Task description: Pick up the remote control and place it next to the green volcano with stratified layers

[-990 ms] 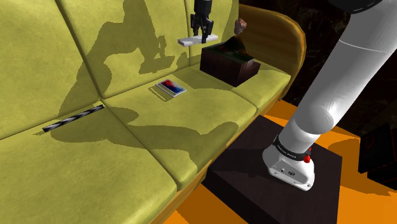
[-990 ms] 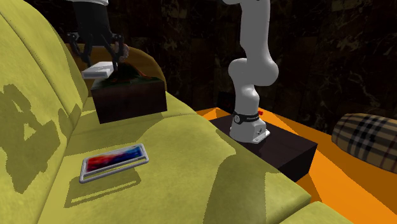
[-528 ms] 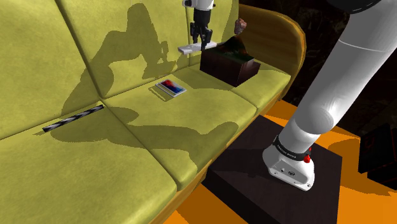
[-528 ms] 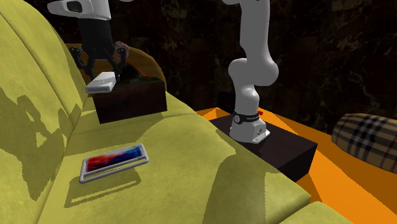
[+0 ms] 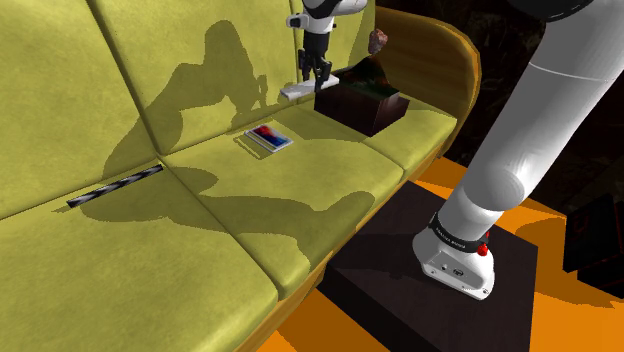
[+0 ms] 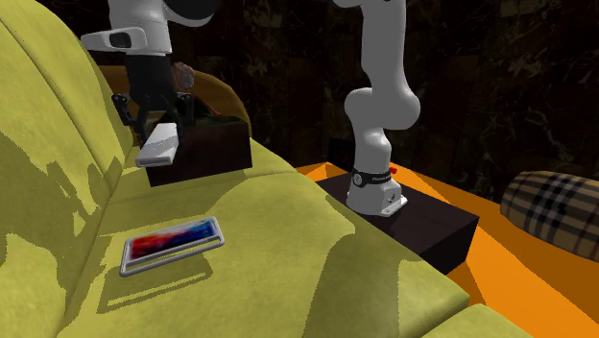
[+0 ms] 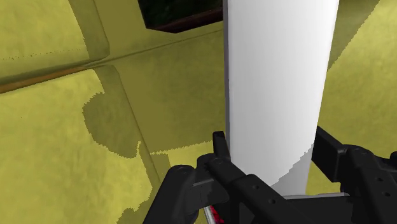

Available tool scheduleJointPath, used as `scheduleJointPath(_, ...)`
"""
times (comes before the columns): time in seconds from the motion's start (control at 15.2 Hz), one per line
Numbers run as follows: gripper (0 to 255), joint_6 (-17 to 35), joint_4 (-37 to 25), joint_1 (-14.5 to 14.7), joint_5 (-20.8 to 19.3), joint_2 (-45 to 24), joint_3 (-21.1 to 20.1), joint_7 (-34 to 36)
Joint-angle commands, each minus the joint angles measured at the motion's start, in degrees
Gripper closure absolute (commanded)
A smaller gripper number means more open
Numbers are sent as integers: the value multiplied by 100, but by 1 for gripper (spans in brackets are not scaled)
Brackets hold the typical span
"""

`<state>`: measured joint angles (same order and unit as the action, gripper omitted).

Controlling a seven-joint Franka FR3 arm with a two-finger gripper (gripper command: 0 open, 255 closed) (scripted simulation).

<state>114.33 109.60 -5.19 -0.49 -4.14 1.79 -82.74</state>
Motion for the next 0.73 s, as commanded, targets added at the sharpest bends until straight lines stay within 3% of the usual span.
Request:
scheduleJointPath(0.0, 255, 163, 115, 0, 2, -52, 0, 4)
scheduleJointPath(0.66, 255, 886, 568, -3, 8, -322, -1, 5)
